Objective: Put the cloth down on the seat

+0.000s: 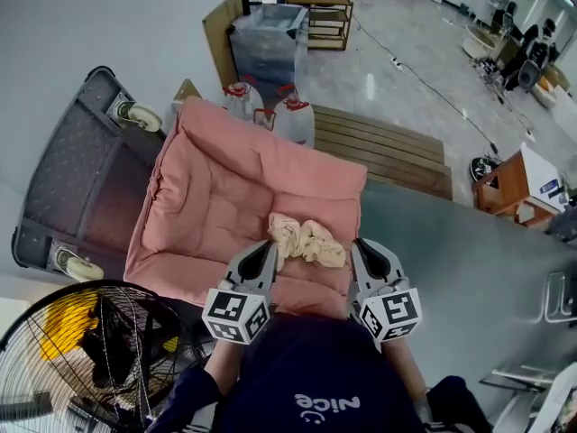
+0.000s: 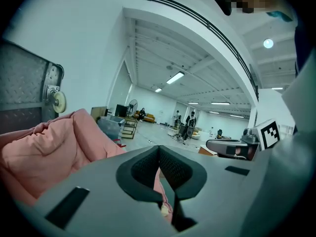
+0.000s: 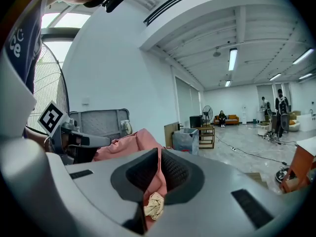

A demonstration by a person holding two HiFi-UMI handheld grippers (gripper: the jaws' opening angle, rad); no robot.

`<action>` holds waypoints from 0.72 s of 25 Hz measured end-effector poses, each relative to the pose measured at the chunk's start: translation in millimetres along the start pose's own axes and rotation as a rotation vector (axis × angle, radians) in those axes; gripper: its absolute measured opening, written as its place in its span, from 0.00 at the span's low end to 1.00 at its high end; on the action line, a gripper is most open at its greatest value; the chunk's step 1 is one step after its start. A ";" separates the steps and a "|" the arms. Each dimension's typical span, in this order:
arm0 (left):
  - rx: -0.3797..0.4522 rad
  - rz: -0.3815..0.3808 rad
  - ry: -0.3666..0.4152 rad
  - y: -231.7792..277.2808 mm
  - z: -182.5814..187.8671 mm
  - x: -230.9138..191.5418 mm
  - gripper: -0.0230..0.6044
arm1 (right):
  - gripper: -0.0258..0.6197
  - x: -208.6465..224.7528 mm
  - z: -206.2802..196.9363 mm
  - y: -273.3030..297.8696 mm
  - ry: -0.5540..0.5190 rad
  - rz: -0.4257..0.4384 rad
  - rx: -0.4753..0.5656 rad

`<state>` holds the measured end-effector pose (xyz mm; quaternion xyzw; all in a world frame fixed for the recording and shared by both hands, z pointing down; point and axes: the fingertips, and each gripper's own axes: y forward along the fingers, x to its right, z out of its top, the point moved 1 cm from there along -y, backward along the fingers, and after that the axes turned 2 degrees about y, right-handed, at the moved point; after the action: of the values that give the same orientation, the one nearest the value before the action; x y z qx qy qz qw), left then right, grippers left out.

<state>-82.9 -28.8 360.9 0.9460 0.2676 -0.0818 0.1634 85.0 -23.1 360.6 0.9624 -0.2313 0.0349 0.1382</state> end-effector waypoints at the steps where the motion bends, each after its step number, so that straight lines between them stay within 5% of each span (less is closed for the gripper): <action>1: 0.000 -0.010 0.000 -0.6 -0.2 1.2 0.07 | 0.13 0.2 0.4 -0.2 0.001 -0.003 0.001; 9: 0.023 -0.100 0.014 -5.4 -0.4 16.6 0.07 | 0.13 -10.9 -7.2 -1.0 -0.049 0.002 -0.023; 18: -0.001 -0.082 0.042 -9.5 -9.2 13.8 0.07 | 0.12 -20.5 -30.0 7.1 -0.062 0.049 -0.103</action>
<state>-75.7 -11.4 363.7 0.9357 0.3097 -0.0684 0.1546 63.4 -11.8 388.4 0.9487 -0.2604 -0.0034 0.1793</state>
